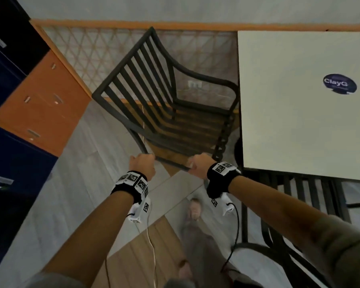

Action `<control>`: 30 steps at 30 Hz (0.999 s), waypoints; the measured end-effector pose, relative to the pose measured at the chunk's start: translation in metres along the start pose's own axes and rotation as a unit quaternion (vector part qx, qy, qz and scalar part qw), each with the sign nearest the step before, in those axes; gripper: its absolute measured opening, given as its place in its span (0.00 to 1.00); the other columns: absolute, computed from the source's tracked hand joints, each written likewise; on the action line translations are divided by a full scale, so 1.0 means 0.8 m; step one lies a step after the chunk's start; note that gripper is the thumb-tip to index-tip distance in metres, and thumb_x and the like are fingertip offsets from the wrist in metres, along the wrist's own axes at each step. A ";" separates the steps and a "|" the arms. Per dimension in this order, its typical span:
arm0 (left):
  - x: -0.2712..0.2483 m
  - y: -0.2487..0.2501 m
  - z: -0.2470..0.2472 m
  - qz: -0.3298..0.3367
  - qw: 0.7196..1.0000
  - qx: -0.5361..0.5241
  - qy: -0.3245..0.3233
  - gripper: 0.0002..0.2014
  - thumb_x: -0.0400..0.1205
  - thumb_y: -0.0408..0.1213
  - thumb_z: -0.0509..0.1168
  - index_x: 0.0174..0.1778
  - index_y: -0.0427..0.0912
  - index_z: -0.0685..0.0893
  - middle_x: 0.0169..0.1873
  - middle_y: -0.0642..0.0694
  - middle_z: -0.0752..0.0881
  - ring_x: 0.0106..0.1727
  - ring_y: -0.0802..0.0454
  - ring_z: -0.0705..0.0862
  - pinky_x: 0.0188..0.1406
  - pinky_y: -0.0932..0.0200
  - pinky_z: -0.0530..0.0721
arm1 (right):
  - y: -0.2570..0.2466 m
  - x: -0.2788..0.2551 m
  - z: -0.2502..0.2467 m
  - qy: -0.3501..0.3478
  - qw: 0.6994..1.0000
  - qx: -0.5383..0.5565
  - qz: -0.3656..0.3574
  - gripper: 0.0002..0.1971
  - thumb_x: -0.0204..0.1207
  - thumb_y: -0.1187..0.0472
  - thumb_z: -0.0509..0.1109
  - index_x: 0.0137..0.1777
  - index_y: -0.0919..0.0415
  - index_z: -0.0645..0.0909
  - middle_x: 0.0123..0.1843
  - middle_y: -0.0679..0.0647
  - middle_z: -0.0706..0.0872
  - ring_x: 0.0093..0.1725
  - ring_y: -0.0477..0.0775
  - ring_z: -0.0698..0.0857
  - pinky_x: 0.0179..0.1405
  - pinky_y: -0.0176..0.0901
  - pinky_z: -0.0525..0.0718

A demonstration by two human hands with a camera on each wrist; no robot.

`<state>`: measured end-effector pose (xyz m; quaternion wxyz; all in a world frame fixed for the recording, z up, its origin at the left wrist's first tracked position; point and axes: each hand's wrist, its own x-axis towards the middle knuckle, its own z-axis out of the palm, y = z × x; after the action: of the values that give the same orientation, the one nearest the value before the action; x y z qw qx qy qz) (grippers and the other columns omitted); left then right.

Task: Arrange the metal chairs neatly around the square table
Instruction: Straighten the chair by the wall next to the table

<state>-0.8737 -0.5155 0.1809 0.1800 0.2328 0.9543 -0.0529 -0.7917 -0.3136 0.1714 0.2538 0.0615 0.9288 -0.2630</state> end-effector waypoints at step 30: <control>0.277 -0.014 0.042 0.138 0.989 0.057 -0.010 0.30 0.71 0.24 0.70 0.68 0.52 0.81 0.56 0.48 0.89 0.62 0.41 0.82 0.66 0.35 0.65 | 0.183 0.201 -0.005 -0.051 0.966 -0.057 0.246 0.24 0.80 0.63 0.61 0.76 0.50 0.63 0.73 0.62 0.73 0.73 0.66 0.71 0.74 0.81 0.57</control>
<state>-1.0514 -0.4376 0.0680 0.1810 0.3720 0.9065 -0.0842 -0.8959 -0.1893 0.0265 0.3608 0.2598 0.8843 -0.1423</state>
